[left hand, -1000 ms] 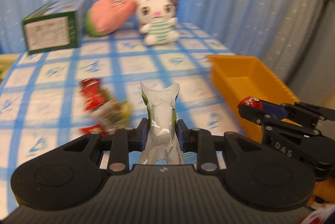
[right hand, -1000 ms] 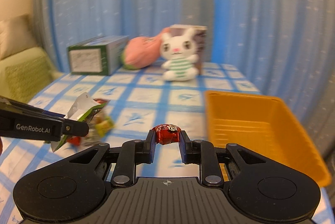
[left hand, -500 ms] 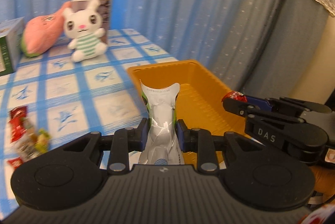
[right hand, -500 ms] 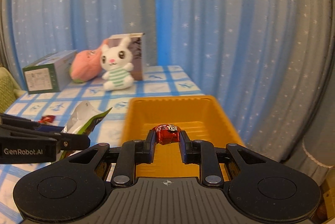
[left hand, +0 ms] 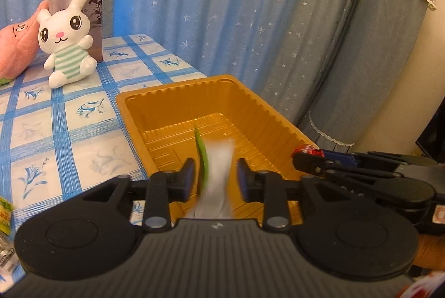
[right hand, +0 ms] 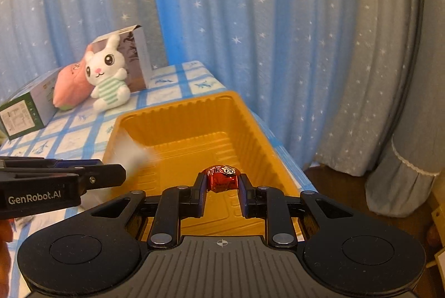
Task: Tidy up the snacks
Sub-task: 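Carry both snacks over the orange tray and open both tools to drop them, then return to the snack pile and grasp the clear printed snack packet with the right tool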
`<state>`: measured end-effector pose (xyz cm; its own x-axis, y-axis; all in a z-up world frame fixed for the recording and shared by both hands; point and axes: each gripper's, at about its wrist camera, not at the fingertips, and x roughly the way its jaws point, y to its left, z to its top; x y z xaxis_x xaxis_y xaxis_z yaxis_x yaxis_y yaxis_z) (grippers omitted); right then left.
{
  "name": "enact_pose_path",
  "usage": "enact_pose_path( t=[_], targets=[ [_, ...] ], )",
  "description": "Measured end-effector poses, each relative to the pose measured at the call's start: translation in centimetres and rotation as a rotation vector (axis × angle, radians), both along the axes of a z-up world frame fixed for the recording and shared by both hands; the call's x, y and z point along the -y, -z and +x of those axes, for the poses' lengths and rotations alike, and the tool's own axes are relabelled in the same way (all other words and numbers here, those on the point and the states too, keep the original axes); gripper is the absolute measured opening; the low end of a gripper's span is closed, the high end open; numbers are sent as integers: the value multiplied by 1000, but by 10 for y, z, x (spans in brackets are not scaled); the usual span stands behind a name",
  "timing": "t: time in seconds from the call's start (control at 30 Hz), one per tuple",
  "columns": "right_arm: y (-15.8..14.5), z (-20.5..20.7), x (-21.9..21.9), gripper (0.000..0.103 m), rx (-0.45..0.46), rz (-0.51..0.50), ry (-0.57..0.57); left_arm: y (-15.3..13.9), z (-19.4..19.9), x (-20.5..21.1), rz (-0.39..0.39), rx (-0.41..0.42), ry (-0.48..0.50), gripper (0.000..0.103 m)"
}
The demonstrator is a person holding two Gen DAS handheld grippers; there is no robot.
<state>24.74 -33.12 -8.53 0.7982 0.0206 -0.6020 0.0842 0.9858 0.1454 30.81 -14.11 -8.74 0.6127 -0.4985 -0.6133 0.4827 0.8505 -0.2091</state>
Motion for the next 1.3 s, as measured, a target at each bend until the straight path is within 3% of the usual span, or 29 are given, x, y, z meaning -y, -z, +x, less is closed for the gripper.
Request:
enact_pose_path(
  t=[0.4,0.47,0.5,0.53,0.73,0.87,1.3],
  targets=[
    [0,4,-4,24,16,45,-34,-9,4,-33,-5,13,-76,35],
    [0,6,-6,37,18,65,-50,-11,3,-38,-6,14,-80,37],
    [0,6,-6,63,23,71,-48,-12,1,-40,-4,15,-83,41],
    [-1,5,-6,77,34,82,-39,-12,0,-44,-4,16,-86,47],
    [-10,2,-3,77,81,116,27,-18,-15,-71,19,53,-114,61],
    [-15,0,-13,77,101,119,18,-20,-27,-103,19,61,-167,64],
    [-26,6,-121,77,135,65,-251,-25,-79,-214,77,66,-402,72]
  ],
)
